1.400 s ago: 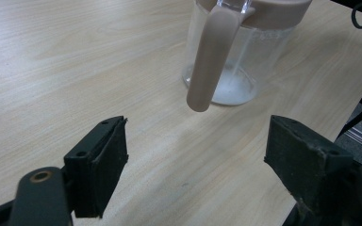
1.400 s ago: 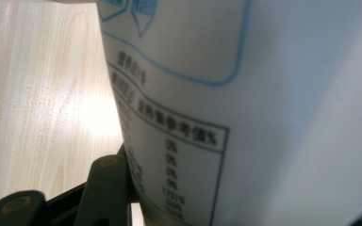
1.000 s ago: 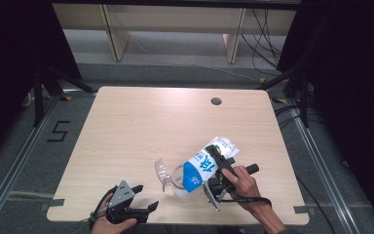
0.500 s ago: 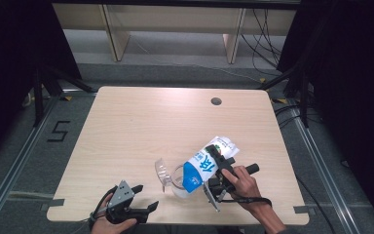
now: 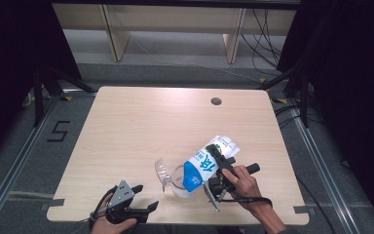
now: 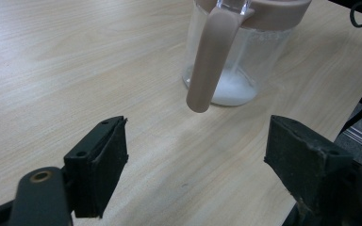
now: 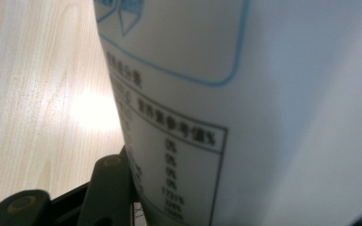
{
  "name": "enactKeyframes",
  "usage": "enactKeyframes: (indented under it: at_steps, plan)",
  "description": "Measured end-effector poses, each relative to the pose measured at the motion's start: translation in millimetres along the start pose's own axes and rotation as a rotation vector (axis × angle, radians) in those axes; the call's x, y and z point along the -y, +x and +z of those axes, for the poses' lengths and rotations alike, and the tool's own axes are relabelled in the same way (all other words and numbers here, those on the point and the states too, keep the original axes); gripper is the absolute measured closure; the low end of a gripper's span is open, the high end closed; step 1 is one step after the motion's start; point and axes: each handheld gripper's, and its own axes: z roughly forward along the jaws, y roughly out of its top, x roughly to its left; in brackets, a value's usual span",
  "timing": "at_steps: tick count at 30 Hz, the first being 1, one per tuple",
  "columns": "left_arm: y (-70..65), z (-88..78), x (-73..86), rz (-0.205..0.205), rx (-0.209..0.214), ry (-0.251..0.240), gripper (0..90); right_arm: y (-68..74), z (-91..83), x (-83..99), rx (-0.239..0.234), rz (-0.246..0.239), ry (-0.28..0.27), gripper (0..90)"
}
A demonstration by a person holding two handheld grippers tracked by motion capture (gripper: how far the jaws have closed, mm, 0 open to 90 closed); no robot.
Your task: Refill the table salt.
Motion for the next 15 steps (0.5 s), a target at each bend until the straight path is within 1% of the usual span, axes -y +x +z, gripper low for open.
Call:
enactKeyframes:
  at_steps: [1, 2, 6, 7, 8, 9, 12, 14, 15]
  plan:
    - [0.0, 0.0, 0.0, -0.001, 0.0, 0.0, 20.9, -0.8, 0.5, 0.0, 0.005, -0.007, -0.007, 52.7]
    - [0.4, 0.5, 0.1, -0.001, 0.006, -0.004, 20.9, -2.6, 1.3, -0.1, 0.011, -0.033, -0.02, 52.7]
    - [0.3, 0.4, 0.1, -0.001, 0.005, -0.004, 20.9, -2.4, 1.2, -0.4, 0.008, -0.041, -0.015, 52.8]
    - [0.3, 0.3, 0.1, -0.002, 0.005, -0.005, 20.9, -0.7, 0.5, -0.3, 0.003, -0.017, -0.003, 52.8]
    - [0.3, 0.4, 0.1, -0.003, 0.005, -0.005, 20.9, -1.6, -0.2, -0.7, 0.006, -0.027, 0.0, 52.8]
    - [0.3, 0.4, 0.1, -0.003, 0.005, -0.005, 20.9, -5.2, 1.1, -1.2, 0.02, -0.072, -0.023, 52.8]
    - [0.6, -0.1, 0.0, 0.002, 0.005, -0.001, 20.9, -5.2, 1.5, -1.0, 0.024, -0.071, -0.027, 53.0]
    - [0.3, 0.3, 0.1, -0.001, 0.004, -0.005, 20.9, -5.4, 1.3, -1.0, 0.028, -0.071, -0.025, 53.1]
    - [0.3, 0.3, 0.1, -0.003, 0.004, -0.005, 20.9, -5.3, 1.3, -1.1, 0.019, -0.069, -0.022, 53.1]
